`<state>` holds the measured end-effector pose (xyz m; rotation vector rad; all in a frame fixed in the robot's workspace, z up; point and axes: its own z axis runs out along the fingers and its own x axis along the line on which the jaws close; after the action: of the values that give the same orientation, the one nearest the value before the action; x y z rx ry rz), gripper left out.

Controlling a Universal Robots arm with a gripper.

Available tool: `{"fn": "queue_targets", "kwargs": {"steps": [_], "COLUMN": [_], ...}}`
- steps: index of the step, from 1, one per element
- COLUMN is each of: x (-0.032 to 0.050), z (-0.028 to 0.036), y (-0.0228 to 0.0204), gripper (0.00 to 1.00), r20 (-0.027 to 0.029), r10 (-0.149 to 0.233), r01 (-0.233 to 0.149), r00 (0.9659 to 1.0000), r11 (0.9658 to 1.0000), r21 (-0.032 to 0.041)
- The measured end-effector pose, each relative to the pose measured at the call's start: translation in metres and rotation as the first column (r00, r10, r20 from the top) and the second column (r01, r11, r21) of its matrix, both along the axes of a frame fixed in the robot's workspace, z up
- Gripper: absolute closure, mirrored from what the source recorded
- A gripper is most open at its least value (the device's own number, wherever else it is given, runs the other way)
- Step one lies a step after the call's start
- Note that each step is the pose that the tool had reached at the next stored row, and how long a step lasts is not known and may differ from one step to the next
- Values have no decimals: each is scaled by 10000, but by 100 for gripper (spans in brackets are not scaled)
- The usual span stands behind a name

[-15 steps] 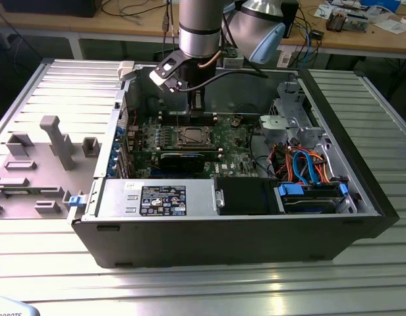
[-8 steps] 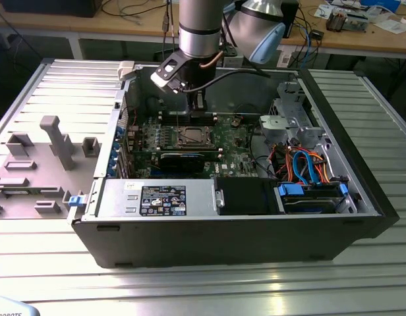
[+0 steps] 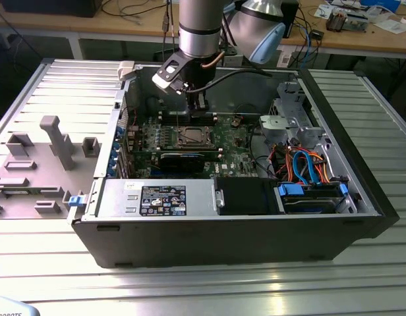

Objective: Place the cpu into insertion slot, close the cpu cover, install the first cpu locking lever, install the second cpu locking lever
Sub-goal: 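Install the first cpu locking lever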

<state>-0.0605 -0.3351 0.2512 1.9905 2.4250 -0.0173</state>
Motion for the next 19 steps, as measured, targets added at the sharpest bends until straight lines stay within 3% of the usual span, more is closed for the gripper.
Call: {"fn": "queue_targets", "kwargs": {"steps": [4, 8, 13, 19], "x": [0, 0, 0, 0], "z": [0, 0, 0, 0], "y": [0, 0, 0, -1], "gripper": [89, 89, 89, 89], "r20": [-1, 0, 0, 0], "r10": [63, 439, 1187, 1189], "r01": [-63, -439, -1187, -1189], "r00": [10000, 9990, 9929, 9929], "r11": [10000, 9990, 9929, 9929], "r21": [0, 1, 0, 0]}}
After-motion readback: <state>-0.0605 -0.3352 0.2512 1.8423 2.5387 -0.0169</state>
